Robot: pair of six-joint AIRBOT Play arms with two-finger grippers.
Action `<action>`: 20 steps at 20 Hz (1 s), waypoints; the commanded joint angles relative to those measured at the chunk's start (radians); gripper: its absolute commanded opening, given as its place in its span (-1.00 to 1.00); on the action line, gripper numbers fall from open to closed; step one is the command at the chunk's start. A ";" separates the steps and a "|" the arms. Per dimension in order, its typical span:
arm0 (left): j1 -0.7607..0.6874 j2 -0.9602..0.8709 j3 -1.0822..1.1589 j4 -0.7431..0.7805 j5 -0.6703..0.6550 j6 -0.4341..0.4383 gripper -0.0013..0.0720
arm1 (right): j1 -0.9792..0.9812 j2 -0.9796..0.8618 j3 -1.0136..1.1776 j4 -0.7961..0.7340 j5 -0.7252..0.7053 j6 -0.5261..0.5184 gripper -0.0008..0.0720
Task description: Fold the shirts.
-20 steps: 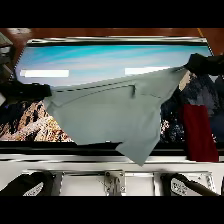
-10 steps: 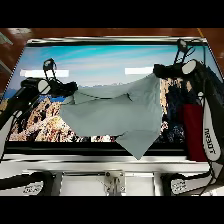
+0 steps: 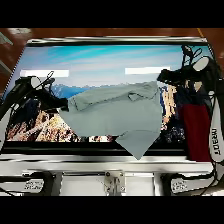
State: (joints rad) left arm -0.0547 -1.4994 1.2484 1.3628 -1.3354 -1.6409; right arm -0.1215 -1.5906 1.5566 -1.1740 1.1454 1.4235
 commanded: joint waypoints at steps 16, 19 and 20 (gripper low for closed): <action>0.027 0.101 -0.460 -0.429 0.198 0.190 0.88 | -0.232 0.027 -0.266 0.221 0.338 -0.132 0.44; -0.030 0.091 -0.460 -0.429 0.264 0.188 0.87 | -0.232 0.027 -0.266 0.222 0.332 -0.129 0.44; -0.057 0.080 -0.460 -0.429 0.303 0.168 0.82 | -0.232 0.027 -0.266 0.222 0.332 -0.122 0.44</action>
State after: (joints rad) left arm -0.0669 -1.4063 0.7906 0.9333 -1.1030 -1.4540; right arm -0.3531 -1.5639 1.2915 -0.9546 1.4834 1.2930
